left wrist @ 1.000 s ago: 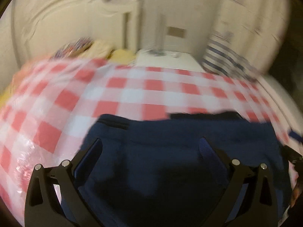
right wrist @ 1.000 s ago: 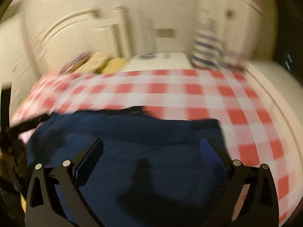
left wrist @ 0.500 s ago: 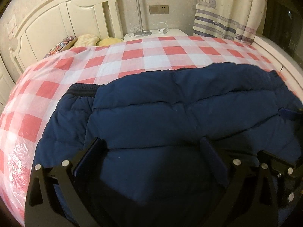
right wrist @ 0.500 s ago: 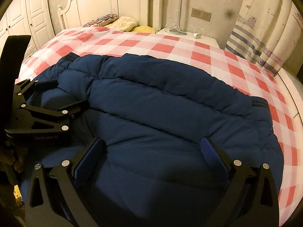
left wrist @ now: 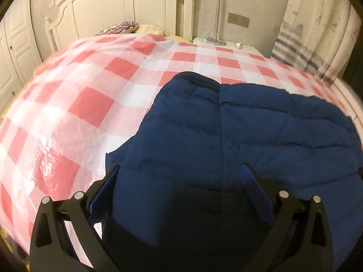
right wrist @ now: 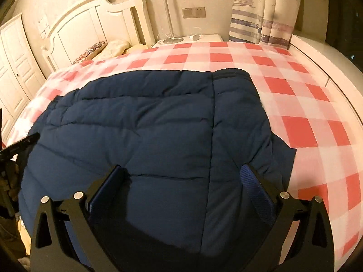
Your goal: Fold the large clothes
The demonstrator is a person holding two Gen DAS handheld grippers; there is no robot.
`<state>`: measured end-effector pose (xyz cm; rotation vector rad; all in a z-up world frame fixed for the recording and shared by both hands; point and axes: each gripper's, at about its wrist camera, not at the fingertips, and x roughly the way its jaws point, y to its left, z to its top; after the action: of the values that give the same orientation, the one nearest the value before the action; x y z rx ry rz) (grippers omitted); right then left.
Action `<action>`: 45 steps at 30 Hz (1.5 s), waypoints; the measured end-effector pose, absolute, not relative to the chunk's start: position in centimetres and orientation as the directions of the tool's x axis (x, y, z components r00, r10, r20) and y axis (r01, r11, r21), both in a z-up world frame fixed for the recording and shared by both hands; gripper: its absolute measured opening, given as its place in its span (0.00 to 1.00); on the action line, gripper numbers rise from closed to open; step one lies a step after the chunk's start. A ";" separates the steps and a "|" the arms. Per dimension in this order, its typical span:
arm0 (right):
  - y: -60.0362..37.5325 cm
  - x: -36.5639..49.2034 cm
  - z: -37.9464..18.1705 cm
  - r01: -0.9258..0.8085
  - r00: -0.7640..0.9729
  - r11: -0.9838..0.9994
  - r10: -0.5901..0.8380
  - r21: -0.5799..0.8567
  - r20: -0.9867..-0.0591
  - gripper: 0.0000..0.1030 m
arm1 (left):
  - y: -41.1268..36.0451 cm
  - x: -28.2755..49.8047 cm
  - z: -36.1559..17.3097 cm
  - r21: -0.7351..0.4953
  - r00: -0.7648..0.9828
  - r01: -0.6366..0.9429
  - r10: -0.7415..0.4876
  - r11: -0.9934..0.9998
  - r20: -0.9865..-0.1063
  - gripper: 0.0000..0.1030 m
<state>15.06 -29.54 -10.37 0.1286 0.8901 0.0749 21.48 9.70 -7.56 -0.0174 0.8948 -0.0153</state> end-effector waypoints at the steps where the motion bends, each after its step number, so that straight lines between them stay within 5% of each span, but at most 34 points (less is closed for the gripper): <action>1: -29.4 15.1 -10.4 -0.011 0.625 0.990 0.114 0.138 -0.772 0.96 | 9.8 21.5 -7.5 -0.029 0.624 0.005 -0.026 1.000 -0.781 0.98; 5: -29.3 14.6 -9.6 0.021 0.626 0.992 0.084 0.124 -0.775 0.95 | 10.1 20.0 -6.0 -0.011 0.661 -0.061 0.032 0.998 -0.750 0.97; 12: -23.4 9.9 -4.9 -0.144 0.728 0.989 0.114 0.011 -0.676 0.95 | 3.0 13.4 -1.3 0.049 0.767 0.185 -0.113 0.981 -0.631 0.98; 16: -19.2 8.7 -6.2 -0.264 0.686 0.964 0.163 -0.033 -0.709 0.95 | -2.1 12.8 -6.0 0.138 0.684 0.290 -0.105 0.947 -0.721 0.98; 20: -17.4 9.0 -10.1 -0.280 0.670 0.952 0.102 -0.123 -0.735 0.96 | -2.3 12.5 -8.0 0.164 0.713 0.271 -0.083 0.949 -0.697 0.98; 34: -19.9 8.4 -8.7 -0.241 0.661 0.966 0.095 -0.091 -0.744 0.95 | 4.7 11.7 -6.1 0.041 0.707 0.180 -0.100 0.983 -0.700 0.98; 45: -29.3 5.9 -11.2 -0.086 0.681 0.989 0.147 0.121 -0.718 0.96 | 9.0 11.2 -8.3 0.068 0.716 0.098 -0.023 0.993 -0.698 0.98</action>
<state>5.87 -29.30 -11.24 0.0793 0.8116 0.1306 11.24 9.04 -8.34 0.1032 0.7708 -0.0673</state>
